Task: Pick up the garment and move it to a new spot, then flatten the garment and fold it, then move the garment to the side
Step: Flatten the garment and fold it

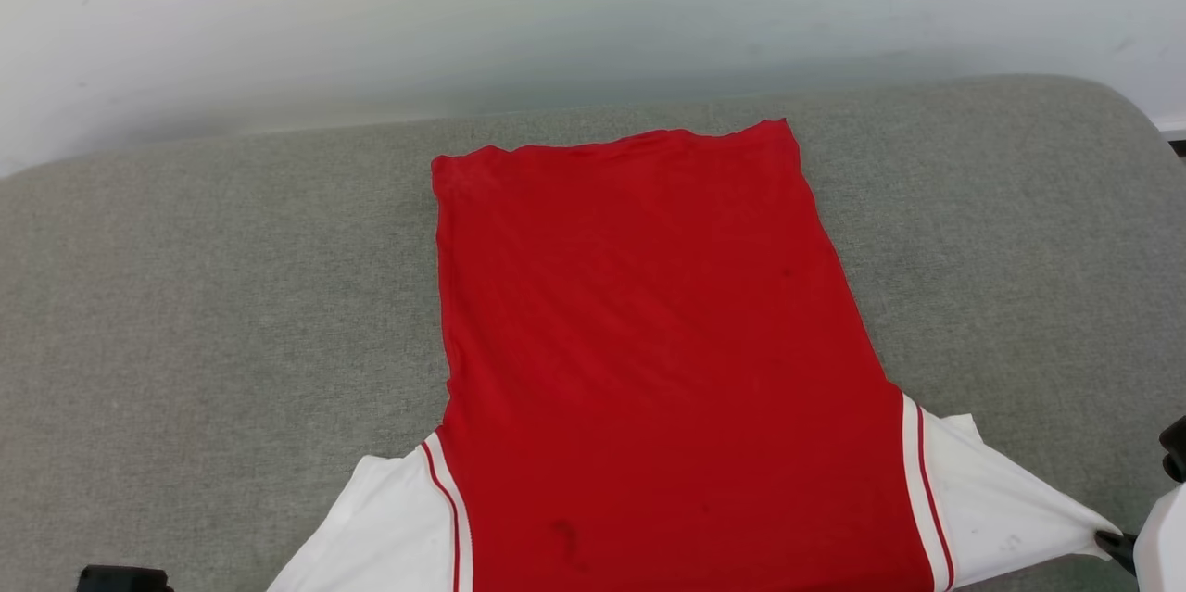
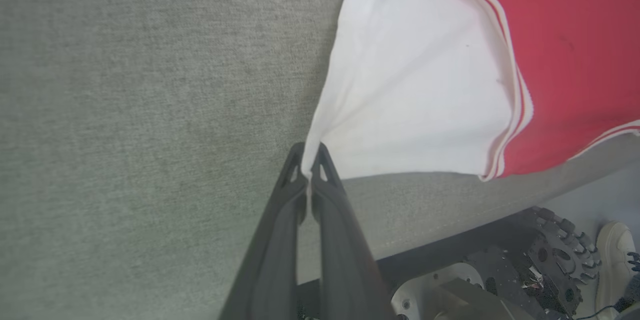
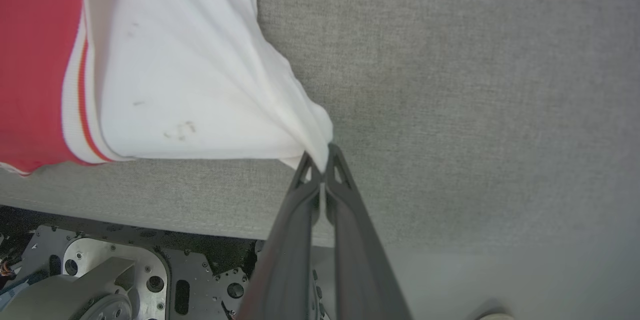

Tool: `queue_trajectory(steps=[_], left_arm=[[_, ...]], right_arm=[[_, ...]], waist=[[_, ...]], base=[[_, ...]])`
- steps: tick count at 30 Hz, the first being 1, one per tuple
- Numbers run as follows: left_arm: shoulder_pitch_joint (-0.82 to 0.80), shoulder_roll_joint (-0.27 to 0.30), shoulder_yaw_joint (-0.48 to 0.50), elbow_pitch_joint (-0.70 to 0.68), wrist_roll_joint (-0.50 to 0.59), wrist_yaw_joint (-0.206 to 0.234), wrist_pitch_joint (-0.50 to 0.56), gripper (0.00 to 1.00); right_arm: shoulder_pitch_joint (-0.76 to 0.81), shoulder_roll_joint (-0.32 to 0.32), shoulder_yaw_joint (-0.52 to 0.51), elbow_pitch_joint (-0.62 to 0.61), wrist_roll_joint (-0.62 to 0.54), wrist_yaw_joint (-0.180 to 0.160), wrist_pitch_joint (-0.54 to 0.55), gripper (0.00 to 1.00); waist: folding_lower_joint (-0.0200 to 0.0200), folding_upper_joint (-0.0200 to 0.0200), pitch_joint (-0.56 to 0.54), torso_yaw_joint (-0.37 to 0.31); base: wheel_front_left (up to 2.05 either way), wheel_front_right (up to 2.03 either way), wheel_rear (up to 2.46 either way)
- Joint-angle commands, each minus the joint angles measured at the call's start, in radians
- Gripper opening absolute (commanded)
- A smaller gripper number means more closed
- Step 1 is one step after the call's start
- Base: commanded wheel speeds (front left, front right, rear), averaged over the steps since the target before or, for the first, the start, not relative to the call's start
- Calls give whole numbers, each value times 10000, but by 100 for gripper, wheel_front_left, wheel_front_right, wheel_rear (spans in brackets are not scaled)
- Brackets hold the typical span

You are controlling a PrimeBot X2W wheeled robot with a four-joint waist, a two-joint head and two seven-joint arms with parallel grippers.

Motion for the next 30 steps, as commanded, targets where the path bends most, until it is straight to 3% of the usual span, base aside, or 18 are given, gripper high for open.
queue_trajectory(steps=[1,6,7,8,9,19,23,30], left_arm=[[44,-43,-10,-48,-44,18,24,0],[-182,-162,-138,-400,-188,-161,150,0],[-206,-240,-152,-510,-306,-201,198,0],[-229,-321,-161,-649,-436,-237,228,0],[-251,-349,-172,-776,-535,-269,313,0],[-422,-377,-271,-2479,-981,-281,807,0],[-549,-155,-285,-3363,-710,-203,946,0],[-1073,-42,-491,-4492,-154,-316,1081,0]], right_arm=[[116,57,-142,-117,-111,-17,63,0],[102,180,-280,-518,-148,-17,292,0],[60,78,-293,-656,-241,-16,279,18],[8,-1,-305,-754,-254,-16,248,73],[-22,-42,-285,-834,-228,-16,321,100],[-1829,342,-1054,-1709,299,-13,870,100],[-3447,590,-1251,-1789,331,-13,1565,100],[-6556,634,-983,-854,-507,-13,3036,100]], waist=[[2,-1,38,-15],[2,-1,232,26],[2,-1,286,60],[2,-1,349,100],[2,-1,421,147],[2,-1,1499,880],[2,-1,2247,1387],[2,-1,3554,2454]], base=[[0,0,0],[0,0,0],[0,0,0],[0,0,0],[0,0,0],[0,0,0],[0,0,0],[0,0,0]])
